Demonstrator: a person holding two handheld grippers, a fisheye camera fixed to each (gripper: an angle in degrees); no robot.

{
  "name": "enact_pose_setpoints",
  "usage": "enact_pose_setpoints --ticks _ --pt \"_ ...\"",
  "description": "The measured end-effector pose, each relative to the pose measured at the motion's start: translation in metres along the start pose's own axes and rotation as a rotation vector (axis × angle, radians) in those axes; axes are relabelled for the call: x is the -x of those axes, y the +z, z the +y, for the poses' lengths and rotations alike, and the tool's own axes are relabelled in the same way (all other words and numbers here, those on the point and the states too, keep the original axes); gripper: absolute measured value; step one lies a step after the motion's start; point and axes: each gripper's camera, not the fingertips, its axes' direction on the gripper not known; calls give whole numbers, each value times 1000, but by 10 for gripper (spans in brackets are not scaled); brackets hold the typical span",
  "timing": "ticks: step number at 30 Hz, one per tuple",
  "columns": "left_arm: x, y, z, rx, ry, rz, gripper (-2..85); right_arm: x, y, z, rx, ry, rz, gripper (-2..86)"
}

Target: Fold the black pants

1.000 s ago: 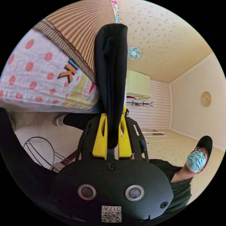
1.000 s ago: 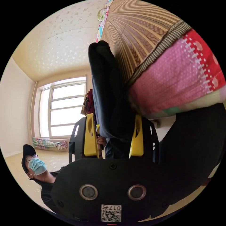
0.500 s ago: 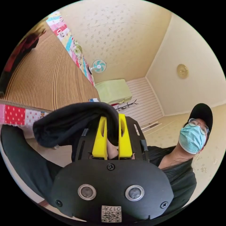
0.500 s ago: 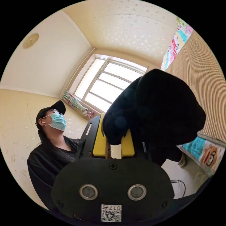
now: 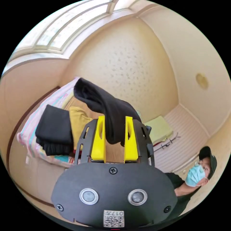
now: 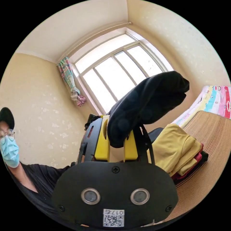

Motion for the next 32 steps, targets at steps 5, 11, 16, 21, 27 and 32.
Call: enact_pose_setpoints --ticks 5,11,16,21,27,32 --pt "124 30 83 -2 -303 -315 170 -130 132 101 294 361 302 60" --pt "89 92 247 -73 -105 -472 86 -126 61 245 398 197 271 18" --pt "-15 174 344 -130 310 -764 9 -104 -119 370 504 254 719 8" --pt "-85 259 408 -241 627 -717 -3 -71 -308 426 312 655 1224 7" --pt "-114 347 405 -4 477 -188 -5 11 -481 446 -244 696 1409 28" --pt "-127 416 419 365 357 13 -5 -2 -602 454 -508 809 1539 95"
